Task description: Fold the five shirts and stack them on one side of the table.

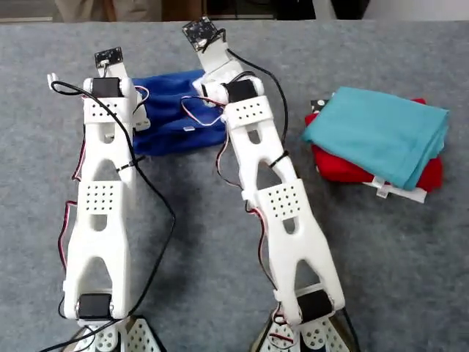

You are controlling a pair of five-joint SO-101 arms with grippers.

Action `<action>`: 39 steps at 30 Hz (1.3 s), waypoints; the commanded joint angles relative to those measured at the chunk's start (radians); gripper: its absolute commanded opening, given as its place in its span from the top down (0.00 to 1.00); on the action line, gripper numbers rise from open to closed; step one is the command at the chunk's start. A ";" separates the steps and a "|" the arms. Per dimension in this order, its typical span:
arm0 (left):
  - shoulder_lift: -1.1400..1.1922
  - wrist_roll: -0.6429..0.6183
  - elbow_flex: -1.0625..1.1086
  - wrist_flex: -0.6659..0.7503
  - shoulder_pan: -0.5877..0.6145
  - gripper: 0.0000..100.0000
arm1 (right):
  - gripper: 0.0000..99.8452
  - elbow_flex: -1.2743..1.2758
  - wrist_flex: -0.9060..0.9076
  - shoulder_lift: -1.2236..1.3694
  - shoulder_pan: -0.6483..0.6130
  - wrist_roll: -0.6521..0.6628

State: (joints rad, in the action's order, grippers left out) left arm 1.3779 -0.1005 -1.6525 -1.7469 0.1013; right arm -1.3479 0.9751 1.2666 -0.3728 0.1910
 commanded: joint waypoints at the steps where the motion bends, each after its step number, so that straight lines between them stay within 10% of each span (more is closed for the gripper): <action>1: -0.002 0.006 -0.020 -0.009 0.011 0.97 | 0.96 -0.053 -0.037 -0.015 0.016 0.035; 13: -0.002 0.008 -0.020 -0.008 0.011 0.97 | 0.95 -0.085 -0.141 0.041 0.058 0.081; 20: -0.002 0.008 -0.020 -0.006 0.009 0.97 | 0.74 -0.177 0.006 0.036 0.056 -0.120; 39: -0.002 0.008 -0.018 -0.006 0.012 0.97 | 0.74 -0.260 0.120 0.130 -0.031 -0.195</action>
State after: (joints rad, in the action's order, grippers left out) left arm 1.3779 -0.1005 -1.6525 -1.7469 0.1013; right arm -1.5658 1.1193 1.4139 -0.4143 0.0069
